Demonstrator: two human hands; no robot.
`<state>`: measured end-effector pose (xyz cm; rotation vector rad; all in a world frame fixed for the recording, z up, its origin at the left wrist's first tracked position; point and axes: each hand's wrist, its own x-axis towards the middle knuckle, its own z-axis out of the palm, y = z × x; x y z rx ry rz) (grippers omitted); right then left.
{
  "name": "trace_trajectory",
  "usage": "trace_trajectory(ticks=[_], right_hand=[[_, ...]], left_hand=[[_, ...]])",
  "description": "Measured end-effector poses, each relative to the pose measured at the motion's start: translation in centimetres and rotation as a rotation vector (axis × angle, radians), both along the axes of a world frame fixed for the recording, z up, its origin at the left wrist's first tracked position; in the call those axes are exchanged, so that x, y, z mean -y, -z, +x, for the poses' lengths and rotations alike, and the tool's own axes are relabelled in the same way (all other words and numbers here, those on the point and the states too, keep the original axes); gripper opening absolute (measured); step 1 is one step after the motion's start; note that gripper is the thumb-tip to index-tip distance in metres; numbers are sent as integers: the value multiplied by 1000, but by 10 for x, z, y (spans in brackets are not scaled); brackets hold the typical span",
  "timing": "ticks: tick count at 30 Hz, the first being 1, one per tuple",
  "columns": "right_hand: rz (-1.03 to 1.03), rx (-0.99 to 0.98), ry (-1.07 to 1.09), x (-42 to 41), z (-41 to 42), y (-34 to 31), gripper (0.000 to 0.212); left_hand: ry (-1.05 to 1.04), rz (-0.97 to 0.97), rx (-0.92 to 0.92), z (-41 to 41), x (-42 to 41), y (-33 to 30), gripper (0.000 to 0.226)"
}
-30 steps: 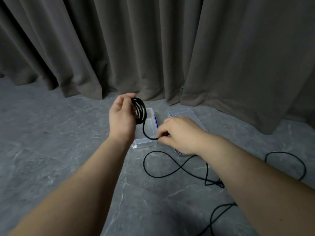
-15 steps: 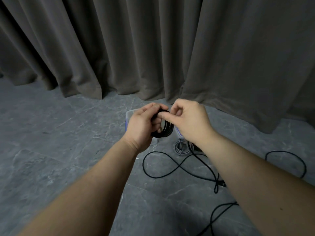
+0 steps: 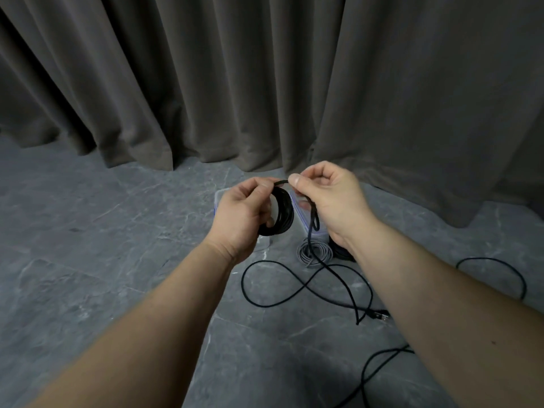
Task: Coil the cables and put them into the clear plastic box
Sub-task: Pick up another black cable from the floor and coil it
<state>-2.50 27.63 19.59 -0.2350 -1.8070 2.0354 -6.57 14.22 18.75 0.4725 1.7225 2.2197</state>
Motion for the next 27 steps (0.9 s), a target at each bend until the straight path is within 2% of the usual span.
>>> trace_trajectory(ticks=[5,8,12,15,17,19,22,27], right_hand=[[201,152,17,-6,2,7,19],[185,209,-45,-5,3,8,16],[259,226,-76,3,2,5,15],[317,223,0,4,0,0,18],[250,178,19,3,-1,-5,19],[85,135,-32,4,0,-12,19],[-184,116,-171,9,3,-17,15],[-170,155,-260,15,5,-7,16]], left_hand=[[-163,81,26,-10,8,-1,23],[-195,81,23,-12,11,-1,23],[-205,46,-8,-11,11,-1,23],[-230,-34,-91,-9,11,-1,22],[-262,-82,-131,-7,10,0,20],[-288,-87,-147,-7,9,1,18],[-274,5,-100,-8,7,-1,19],[-239,94,-53,-10,4,-1,22]])
